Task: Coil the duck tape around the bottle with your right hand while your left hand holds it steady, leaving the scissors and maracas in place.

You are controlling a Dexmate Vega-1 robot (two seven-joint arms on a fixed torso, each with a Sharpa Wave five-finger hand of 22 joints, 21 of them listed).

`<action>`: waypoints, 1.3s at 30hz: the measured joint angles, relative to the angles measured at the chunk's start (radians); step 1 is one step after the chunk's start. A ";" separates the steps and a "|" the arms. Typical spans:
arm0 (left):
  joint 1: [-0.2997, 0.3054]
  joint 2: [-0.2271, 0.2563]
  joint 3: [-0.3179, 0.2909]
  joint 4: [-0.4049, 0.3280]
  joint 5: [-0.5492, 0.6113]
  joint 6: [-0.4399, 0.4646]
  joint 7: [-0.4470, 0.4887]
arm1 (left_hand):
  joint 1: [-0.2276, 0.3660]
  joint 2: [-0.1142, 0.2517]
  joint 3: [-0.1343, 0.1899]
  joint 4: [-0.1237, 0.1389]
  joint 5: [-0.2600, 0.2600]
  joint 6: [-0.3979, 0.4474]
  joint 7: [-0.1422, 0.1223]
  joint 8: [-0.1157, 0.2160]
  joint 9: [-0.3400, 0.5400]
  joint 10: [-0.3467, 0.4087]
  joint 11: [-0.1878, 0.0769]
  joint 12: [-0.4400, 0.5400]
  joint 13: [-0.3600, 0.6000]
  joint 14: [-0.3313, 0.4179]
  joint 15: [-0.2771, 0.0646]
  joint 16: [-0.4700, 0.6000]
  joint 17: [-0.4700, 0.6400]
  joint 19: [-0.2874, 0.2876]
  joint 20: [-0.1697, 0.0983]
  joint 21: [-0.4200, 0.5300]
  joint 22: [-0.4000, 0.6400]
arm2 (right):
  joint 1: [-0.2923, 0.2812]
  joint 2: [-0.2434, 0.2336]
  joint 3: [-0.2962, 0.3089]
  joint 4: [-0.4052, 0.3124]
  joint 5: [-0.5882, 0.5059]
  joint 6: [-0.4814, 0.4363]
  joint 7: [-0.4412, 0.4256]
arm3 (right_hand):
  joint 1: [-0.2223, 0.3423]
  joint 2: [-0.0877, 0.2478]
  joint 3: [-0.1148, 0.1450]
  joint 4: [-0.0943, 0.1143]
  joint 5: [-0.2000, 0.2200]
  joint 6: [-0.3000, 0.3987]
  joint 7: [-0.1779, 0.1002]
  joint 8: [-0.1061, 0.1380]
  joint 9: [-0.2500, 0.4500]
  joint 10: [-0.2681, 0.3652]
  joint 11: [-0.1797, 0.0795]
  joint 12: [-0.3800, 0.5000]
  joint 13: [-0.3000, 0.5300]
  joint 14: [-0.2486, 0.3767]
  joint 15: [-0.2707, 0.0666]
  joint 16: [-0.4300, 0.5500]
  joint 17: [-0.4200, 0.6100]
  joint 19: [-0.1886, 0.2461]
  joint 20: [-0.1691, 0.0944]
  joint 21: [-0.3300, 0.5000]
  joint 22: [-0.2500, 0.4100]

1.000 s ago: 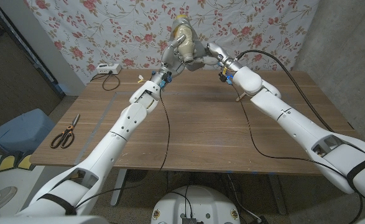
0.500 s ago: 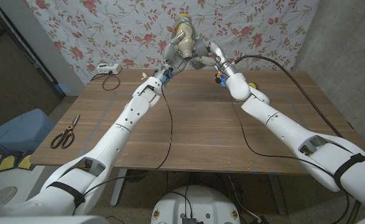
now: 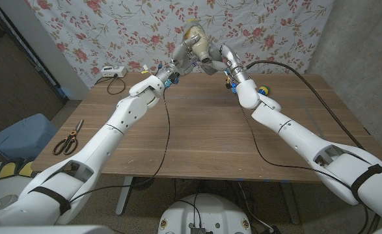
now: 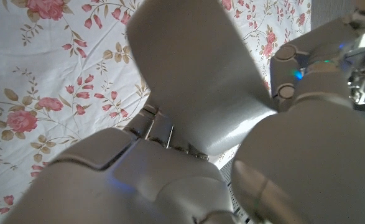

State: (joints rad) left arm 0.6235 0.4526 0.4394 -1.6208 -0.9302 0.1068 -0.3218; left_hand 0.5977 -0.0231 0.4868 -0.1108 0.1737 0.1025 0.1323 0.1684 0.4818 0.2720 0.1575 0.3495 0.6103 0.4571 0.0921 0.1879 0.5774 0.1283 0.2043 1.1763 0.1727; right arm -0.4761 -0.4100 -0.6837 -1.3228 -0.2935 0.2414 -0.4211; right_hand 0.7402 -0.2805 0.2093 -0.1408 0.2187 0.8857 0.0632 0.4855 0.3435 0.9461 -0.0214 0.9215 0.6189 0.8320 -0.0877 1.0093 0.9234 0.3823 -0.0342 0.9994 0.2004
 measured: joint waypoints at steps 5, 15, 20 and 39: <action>0.012 0.065 0.025 -0.073 0.092 0.012 0.022 | -0.032 -0.032 -0.032 -0.009 0.001 -0.081 -0.019 0.009 -0.050 -0.055 0.039 -0.064 -0.035 -0.123 0.056 -0.007 -0.069 -0.054 0.008 -0.065 0.005 | -0.006 -0.010 0.010 -0.022 -0.030 -0.030 -0.045 | -0.005 -0.007 -0.046 -0.046 0.000 0.080 -0.065 0.000 -0.001 -0.012 -0.033 0.000 0.000 0.003 -0.017 -0.007 0.008 0.000 0.000 0.007 -0.001; 0.030 0.141 0.060 -0.186 0.168 0.067 0.136 | 0.022 -0.007 -0.081 -0.035 0.009 -0.164 -0.014 0.021 -0.200 -0.131 0.057 -0.126 -0.085 -0.216 0.090 0.016 -0.233 -0.088 0.010 -0.212 0.007 | -0.008 -0.010 0.023 -0.045 -0.097 -0.074 -0.178 | 0.005 -0.016 -0.202 -0.199 0.000 0.075 -0.076 0.002 0.001 -0.021 -0.045 -0.001 0.000 0.011 -0.016 -0.018 0.030 0.000 0.000 0.022 -0.001; 0.055 0.165 0.066 -0.218 0.187 0.114 0.190 | 0.054 0.017 -0.096 -0.032 0.009 -0.168 -0.018 0.028 -0.238 -0.137 0.058 -0.127 -0.096 -0.227 0.107 0.030 -0.288 -0.088 0.010 -0.254 0.011 | -0.006 -0.002 0.039 -0.054 -0.113 -0.092 -0.238 | 0.088 0.144 -0.104 -0.107 0.024 0.075 -0.076 0.002 0.002 -0.013 -0.052 -0.001 0.000 0.024 -0.018 -0.023 0.038 0.000 0.000 0.026 -0.001; 0.069 0.196 0.059 -0.282 0.206 0.157 0.287 | 0.065 0.054 -0.189 -0.028 0.009 -0.127 -0.014 0.032 -0.273 -0.143 0.058 -0.114 -0.128 -0.233 0.100 0.060 -0.354 -0.037 0.010 -0.403 0.018 | 0.006 0.017 0.037 -0.019 -0.153 -0.102 -0.412 | 0.369 0.376 0.017 0.014 0.001 0.081 -0.070 -0.010 0.003 -0.010 -0.048 -0.001 0.000 0.035 -0.025 -0.041 0.070 0.006 0.006 0.046 -0.005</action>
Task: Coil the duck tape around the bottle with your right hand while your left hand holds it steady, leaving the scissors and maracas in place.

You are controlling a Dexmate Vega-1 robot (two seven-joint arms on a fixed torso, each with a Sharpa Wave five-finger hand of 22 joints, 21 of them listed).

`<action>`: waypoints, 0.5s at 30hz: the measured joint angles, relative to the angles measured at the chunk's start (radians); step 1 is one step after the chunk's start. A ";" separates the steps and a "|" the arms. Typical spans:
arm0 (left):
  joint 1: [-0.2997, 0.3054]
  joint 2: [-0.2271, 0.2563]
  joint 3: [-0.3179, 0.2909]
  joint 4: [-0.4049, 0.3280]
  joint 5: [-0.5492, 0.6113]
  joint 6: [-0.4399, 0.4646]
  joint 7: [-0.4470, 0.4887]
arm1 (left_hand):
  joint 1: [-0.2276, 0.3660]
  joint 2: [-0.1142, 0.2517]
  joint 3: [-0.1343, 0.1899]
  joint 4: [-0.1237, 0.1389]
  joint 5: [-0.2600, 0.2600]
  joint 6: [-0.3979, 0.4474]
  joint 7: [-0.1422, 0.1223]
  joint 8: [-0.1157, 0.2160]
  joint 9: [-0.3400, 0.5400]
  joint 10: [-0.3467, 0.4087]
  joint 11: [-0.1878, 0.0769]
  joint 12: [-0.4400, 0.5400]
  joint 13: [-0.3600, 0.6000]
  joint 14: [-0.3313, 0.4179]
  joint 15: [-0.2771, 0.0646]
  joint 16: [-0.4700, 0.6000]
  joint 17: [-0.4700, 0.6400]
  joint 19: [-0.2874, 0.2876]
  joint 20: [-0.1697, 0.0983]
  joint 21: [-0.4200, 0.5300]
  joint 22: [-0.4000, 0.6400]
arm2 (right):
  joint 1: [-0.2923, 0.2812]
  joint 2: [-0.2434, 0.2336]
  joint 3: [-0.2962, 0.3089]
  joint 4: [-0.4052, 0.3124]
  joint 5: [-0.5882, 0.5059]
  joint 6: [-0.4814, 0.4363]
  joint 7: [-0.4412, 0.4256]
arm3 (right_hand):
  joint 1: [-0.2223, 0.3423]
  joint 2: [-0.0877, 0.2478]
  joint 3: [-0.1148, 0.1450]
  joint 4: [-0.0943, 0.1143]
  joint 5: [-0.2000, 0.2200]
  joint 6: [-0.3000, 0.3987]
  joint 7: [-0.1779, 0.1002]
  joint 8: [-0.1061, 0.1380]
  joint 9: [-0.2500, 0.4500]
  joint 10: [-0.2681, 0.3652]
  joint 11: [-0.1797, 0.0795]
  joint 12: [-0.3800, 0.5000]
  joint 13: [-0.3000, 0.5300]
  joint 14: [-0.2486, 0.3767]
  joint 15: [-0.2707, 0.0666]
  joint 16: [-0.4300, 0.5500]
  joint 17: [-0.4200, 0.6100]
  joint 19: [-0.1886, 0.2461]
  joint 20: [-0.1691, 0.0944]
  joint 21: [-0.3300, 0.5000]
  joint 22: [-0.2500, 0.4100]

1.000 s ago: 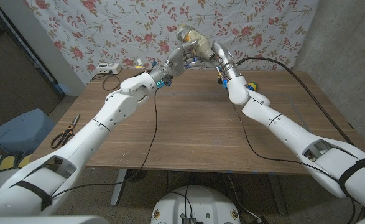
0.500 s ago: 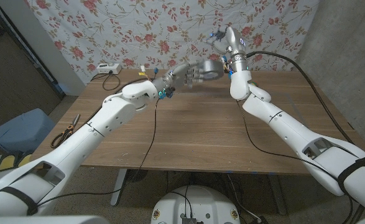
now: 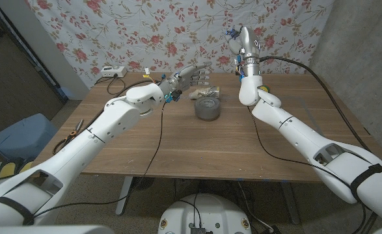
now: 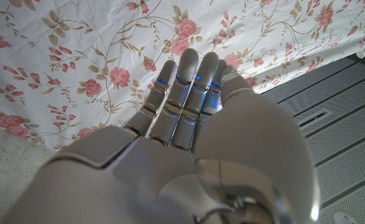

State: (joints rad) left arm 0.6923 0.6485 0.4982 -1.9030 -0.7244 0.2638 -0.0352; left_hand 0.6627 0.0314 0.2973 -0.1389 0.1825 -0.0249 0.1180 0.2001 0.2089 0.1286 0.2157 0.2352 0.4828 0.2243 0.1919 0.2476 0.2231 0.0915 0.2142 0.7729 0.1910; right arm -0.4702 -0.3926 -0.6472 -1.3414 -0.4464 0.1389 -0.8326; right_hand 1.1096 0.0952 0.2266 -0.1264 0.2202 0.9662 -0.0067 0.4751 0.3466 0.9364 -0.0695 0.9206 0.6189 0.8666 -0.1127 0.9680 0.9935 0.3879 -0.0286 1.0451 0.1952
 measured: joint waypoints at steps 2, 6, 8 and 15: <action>0.000 0.001 0.000 -0.002 0.007 0.002 0.010 | 0.003 0.004 -0.014 0.000 0.000 0.000 0.000 0.000 0.000 -0.001 -0.001 0.003 -0.005 -0.003 0.003 0.000 0.000 0.008 -0.002 -0.036 0.002 | 0.000 -0.001 -0.001 0.000 -0.001 0.003 -0.002 | 0.000 0.000 0.000 0.000 -0.001 0.000 0.000 0.000 0.000 0.000 0.000 0.000 0.000 0.000 0.000 -0.004 0.002 0.000 0.000 0.003 0.000; 0.003 0.007 0.000 -0.018 0.033 0.008 0.047 | -0.001 0.016 -0.029 0.001 0.000 0.000 0.000 0.000 0.000 -0.012 -0.001 0.003 -0.011 -0.010 0.003 0.000 0.000 0.021 0.000 -0.093 0.007 | 0.001 -0.004 -0.003 0.001 -0.001 0.006 -0.004 | 0.000 0.000 0.000 0.000 0.001 0.000 0.000 -0.001 0.000 0.000 0.000 0.000 0.000 0.000 0.000 -0.011 0.011 0.000 0.000 0.005 0.000; 0.006 0.010 0.000 -0.025 0.057 0.015 0.066 | 0.000 0.023 -0.029 0.001 0.000 0.000 0.000 0.000 0.000 -0.014 0.001 0.003 -0.015 -0.021 0.003 0.000 0.000 0.021 0.000 -0.118 0.007 | 0.001 -0.005 -0.005 0.002 -0.001 0.008 -0.004 | 0.000 0.000 0.000 0.000 0.005 0.000 0.000 -0.002 0.003 0.000 0.000 0.000 0.000 0.000 0.000 -0.012 0.014 0.000 0.000 0.011 0.000; 0.027 0.027 0.004 -0.062 0.158 0.017 0.179 | 0.004 0.027 -0.032 -0.002 0.000 -0.011 0.000 0.000 -0.005 -0.031 0.001 0.003 -0.020 -0.073 0.001 -0.017 0.003 -0.018 -0.001 -0.186 0.008 | 0.001 -0.009 -0.008 0.008 0.006 0.015 0.003 | 0.000 0.000 0.004 0.004 0.006 0.000 0.000 -0.004 -0.002 0.002 -0.002 -0.015 -0.017 0.005 0.002 -0.048 0.009 0.018 0.018 0.028 -0.006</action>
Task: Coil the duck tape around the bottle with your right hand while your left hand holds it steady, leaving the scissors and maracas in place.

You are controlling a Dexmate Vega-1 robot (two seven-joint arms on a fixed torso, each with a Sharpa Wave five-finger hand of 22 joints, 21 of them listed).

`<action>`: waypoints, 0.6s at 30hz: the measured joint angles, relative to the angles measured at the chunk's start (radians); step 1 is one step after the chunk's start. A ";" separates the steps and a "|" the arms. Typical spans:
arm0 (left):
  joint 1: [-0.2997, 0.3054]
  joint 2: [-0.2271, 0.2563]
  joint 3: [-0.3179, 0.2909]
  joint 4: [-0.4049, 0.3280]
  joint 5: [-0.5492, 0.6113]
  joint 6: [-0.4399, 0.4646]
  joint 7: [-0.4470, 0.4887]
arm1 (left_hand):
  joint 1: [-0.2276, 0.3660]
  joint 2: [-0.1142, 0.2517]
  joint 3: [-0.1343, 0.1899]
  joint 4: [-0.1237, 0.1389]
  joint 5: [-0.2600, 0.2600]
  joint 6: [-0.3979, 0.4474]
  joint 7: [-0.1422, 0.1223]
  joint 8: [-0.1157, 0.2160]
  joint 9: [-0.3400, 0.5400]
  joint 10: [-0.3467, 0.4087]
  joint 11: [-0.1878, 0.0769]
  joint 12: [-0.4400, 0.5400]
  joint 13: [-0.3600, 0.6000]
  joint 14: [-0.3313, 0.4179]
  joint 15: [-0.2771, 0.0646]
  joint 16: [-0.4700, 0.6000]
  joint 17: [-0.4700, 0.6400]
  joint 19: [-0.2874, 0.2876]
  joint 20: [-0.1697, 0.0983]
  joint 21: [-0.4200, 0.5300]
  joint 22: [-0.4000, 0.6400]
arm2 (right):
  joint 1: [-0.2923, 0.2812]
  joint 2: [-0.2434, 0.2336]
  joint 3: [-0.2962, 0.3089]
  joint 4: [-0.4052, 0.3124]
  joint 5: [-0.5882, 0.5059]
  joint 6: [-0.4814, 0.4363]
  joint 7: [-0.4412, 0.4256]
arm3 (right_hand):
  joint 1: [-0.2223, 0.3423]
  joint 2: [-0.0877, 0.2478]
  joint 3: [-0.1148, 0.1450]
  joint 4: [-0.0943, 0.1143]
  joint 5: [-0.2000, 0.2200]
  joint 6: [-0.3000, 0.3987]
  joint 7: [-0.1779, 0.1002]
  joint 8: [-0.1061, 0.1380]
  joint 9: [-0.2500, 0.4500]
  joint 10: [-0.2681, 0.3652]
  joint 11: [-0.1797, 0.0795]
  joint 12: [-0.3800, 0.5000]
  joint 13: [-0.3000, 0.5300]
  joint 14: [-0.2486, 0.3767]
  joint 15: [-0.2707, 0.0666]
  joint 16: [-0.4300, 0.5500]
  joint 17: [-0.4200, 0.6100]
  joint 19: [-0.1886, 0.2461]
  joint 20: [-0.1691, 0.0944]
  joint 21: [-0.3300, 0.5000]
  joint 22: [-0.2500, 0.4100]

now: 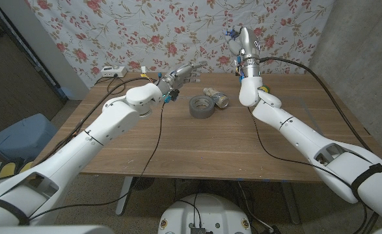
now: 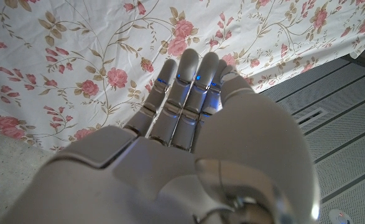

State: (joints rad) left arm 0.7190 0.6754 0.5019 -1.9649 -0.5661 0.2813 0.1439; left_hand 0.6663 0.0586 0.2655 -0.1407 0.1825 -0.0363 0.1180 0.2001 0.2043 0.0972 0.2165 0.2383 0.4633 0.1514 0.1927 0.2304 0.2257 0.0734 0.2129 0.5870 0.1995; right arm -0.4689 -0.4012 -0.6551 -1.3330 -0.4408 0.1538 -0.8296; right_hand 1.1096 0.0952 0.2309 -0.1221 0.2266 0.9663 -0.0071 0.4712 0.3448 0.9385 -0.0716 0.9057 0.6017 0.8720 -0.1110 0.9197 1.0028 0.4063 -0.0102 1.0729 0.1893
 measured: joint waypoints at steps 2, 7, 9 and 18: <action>0.011 0.003 0.004 -0.004 0.060 -0.026 0.044 | -0.003 0.003 0.000 0.000 0.000 0.000 0.000 0.004 0.000 -0.009 -0.008 0.000 0.000 -0.012 -0.011 -0.004 0.000 -0.011 0.000 -0.011 0.000 | 0.000 -0.002 0.000 0.001 0.008 0.005 0.013 | 0.000 0.000 0.005 0.005 0.000 -0.011 -0.011 -0.004 -0.007 -0.006 0.006 -0.028 -0.029 -0.001 0.000 -0.050 -0.043 0.005 0.005 0.005 -0.003; 0.044 0.001 0.008 0.008 0.202 -0.117 0.142 | -0.013 0.013 -0.001 0.007 0.000 0.004 -0.004 0.004 -0.002 -0.018 -0.036 -0.006 -0.005 -0.050 -0.028 -0.014 0.000 -0.052 -0.002 -0.030 0.000 | -0.001 -0.010 0.000 -0.002 0.036 0.016 0.050 | -0.040 0.040 -0.003 0.036 -0.023 -0.109 -0.043 -0.061 -0.035 -0.144 0.040 -0.158 -0.133 -0.099 0.018 -0.262 -0.221 -0.025 0.034 0.007 -0.011; 0.056 -0.003 0.007 0.018 0.257 -0.156 0.178 | -0.021 0.018 -0.006 0.012 0.000 0.009 -0.009 0.004 -0.005 -0.028 -0.046 -0.007 -0.005 -0.067 -0.032 -0.021 0.000 -0.071 -0.001 -0.043 0.000 | -0.006 -0.018 0.004 -0.012 0.066 0.023 0.093 | -0.081 0.056 -0.008 0.053 -0.026 -0.183 -0.047 -0.109 -0.060 -0.221 0.052 -0.215 -0.167 -0.154 0.034 -0.345 -0.284 -0.043 0.048 -0.003 -0.013; 0.101 -0.014 -0.015 0.077 0.474 -0.354 0.286 | -0.070 0.014 -0.021 0.026 -0.006 -0.002 -0.076 -0.004 -0.012 -0.076 -0.065 -0.031 -0.026 -0.142 -0.041 -0.037 -0.006 -0.115 -0.013 -0.075 -0.004 | -0.033 -0.038 0.036 -0.048 0.196 0.052 0.258 | -0.298 0.011 -0.054 0.119 -0.042 -0.367 -0.012 -0.227 -0.106 -0.467 0.115 -0.397 -0.250 -0.336 0.059 -0.542 -0.433 -0.138 0.096 -0.071 -0.017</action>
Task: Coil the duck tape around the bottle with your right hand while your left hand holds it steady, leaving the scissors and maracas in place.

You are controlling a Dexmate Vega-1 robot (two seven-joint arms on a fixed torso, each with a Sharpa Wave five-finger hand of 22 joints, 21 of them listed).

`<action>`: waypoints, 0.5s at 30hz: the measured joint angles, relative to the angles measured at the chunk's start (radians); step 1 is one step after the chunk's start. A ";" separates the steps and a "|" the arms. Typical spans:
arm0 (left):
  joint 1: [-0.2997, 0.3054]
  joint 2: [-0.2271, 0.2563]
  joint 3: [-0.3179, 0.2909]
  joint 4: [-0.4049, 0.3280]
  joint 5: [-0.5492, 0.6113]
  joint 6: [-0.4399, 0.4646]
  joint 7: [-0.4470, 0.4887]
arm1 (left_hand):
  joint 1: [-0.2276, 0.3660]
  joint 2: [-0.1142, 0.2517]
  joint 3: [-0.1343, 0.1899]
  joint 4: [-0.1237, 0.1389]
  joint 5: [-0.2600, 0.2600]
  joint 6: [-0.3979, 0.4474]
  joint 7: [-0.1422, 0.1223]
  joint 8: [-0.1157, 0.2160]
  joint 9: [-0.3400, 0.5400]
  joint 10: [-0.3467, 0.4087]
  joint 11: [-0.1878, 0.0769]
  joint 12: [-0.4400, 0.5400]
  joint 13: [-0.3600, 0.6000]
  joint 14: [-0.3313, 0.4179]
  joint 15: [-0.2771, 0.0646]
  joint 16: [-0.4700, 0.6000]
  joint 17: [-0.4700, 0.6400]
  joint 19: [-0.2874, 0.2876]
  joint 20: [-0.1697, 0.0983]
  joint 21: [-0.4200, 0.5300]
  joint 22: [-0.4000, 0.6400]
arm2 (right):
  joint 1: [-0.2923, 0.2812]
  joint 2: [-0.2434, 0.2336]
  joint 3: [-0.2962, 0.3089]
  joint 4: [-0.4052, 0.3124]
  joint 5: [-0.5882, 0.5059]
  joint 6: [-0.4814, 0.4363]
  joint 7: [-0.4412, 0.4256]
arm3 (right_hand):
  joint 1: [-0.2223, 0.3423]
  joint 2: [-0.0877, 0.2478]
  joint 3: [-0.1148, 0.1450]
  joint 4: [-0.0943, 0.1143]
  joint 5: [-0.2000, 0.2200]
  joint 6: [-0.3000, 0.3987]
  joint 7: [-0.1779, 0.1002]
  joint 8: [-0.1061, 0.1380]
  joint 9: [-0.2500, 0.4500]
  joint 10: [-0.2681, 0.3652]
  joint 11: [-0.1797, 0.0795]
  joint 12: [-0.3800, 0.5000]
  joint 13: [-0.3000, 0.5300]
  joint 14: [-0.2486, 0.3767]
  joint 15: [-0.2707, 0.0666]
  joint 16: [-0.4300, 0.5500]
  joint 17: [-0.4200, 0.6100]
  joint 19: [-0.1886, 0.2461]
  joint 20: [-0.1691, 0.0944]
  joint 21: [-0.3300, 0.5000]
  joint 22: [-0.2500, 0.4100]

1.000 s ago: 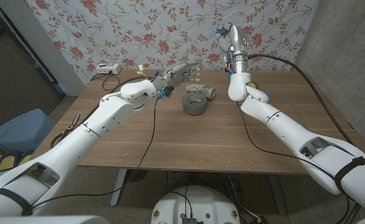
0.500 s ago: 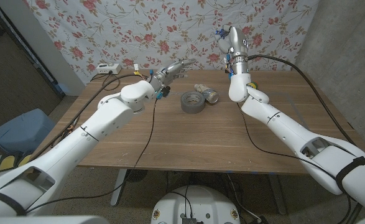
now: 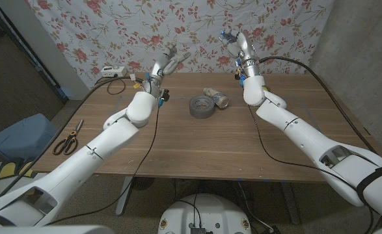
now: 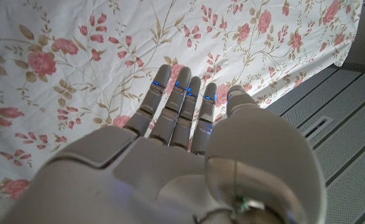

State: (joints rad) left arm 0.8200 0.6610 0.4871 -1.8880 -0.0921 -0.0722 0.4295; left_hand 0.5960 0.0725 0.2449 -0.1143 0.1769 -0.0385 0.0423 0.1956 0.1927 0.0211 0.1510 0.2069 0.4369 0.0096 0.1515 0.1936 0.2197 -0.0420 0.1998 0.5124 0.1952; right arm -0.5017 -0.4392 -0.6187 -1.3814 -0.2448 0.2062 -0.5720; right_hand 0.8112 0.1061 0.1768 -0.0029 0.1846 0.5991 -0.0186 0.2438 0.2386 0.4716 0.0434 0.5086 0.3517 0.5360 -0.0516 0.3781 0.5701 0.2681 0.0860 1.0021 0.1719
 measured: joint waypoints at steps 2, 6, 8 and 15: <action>0.015 -0.005 -0.015 0.035 0.026 -0.048 0.006 | -0.019 -0.002 -0.005 0.005 0.000 -0.005 -0.017 -0.004 -0.002 -0.011 -0.003 -0.001 -0.006 -0.014 -0.009 -0.005 -0.002 -0.008 -0.008 -0.002 0.000 | -0.004 -0.001 0.006 0.000 0.077 0.021 0.082 | -0.026 -0.004 -0.007 0.007 0.000 -0.025 0.003 -0.014 -0.006 -0.032 0.008 -0.028 -0.010 -0.032 0.003 -0.021 -0.017 -0.022 0.001 -0.016 0.000; 0.026 -0.013 -0.034 0.078 0.059 -0.146 0.010 | -0.035 -0.010 -0.013 0.013 0.000 -0.009 -0.050 -0.004 -0.002 -0.020 -0.012 -0.004 -0.015 -0.031 -0.017 -0.005 -0.006 -0.018 -0.018 -0.010 0.000 | -0.011 -0.002 0.020 0.005 0.159 0.043 0.169 | -0.080 -0.018 -0.022 0.022 -0.003 -0.073 0.005 -0.035 -0.012 -0.089 0.021 -0.078 -0.028 -0.106 0.027 -0.063 -0.045 -0.063 -0.005 -0.051 0.000; 0.030 -0.017 -0.046 0.106 0.065 -0.171 0.009 | -0.044 -0.017 -0.016 0.016 0.000 -0.019 -0.061 -0.008 -0.007 -0.027 -0.015 -0.007 -0.020 -0.045 -0.020 -0.006 -0.010 -0.019 -0.019 -0.017 0.000 | -0.012 -0.002 0.024 0.009 0.211 0.059 0.225 | -0.109 -0.027 -0.031 0.031 -0.004 -0.095 0.004 -0.041 -0.016 -0.118 0.024 -0.104 -0.038 -0.145 0.045 -0.083 -0.059 -0.083 -0.002 -0.072 -0.001; 0.033 -0.025 -0.070 0.181 0.078 -0.307 -0.031 | -0.080 -0.030 -0.036 0.027 0.000 -0.055 -0.096 -0.019 -0.012 -0.065 -0.026 -0.011 -0.042 -0.092 -0.025 -0.013 -0.020 -0.041 -0.020 -0.030 -0.005 | -0.014 0.012 0.045 0.072 0.360 0.112 0.384 | -0.195 -0.069 -0.070 0.045 -0.001 -0.195 -0.010 -0.052 -0.025 -0.207 0.018 -0.189 -0.074 -0.264 0.062 -0.147 -0.115 -0.142 0.022 -0.147 -0.005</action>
State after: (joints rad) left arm 0.8526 0.6355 0.4168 -1.7067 -0.0139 -0.3789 0.3982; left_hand 0.5158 0.0424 0.2089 -0.0869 0.1766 -0.0937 -0.0541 0.1770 0.1812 -0.0443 0.1251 0.1955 0.3951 -0.0821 0.1268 0.1808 0.1998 -0.0828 0.1802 0.4820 0.1903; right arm -0.5153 -0.4272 -0.5737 -1.3097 0.1155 0.3182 -0.1882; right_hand 0.6163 0.0375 0.1073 0.0419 0.1835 0.4042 -0.0289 0.1914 0.2137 0.2644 0.0610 0.3200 0.2776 0.2719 0.0108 0.2314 0.4547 0.1257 0.1081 0.8553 0.1674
